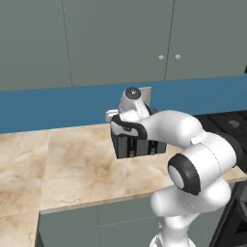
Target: Start the toaster. Once the lever pops up, take the bread to the plate on the dining counter.
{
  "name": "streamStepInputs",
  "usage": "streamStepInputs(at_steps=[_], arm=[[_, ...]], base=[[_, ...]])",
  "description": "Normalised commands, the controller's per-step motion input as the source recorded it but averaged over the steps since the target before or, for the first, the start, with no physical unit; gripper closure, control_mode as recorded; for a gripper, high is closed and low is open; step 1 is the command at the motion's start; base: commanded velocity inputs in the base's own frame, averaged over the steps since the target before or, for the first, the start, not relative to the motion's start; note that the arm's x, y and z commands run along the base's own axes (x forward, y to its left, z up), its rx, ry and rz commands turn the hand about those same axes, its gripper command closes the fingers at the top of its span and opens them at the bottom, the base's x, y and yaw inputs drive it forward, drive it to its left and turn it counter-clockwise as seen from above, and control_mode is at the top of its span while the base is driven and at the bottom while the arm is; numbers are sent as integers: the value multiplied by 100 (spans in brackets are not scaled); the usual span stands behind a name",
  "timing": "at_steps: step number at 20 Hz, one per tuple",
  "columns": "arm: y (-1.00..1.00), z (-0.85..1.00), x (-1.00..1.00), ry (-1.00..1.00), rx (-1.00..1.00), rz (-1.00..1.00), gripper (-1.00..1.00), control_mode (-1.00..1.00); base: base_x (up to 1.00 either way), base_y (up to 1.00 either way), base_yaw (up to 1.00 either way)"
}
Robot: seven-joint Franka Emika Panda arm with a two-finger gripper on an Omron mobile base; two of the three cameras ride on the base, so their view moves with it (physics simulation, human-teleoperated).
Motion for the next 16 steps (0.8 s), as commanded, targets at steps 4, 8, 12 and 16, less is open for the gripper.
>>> streamStepInputs(at_steps=[4, 8, 12, 16], arm=[[-8, 0, 0, 0, 0, 0, -100, -100], [-17, 0, 0, 0, 0, 0, -100, -100], [-14, 0, 0, 0, 0, 0, -100, -100], [0, 0, 0, 0, 0, 0, -100, -100]], base=[[0, 0, 0], [0, 0, 0], [0, 0, 0], [0, 0, 0]])
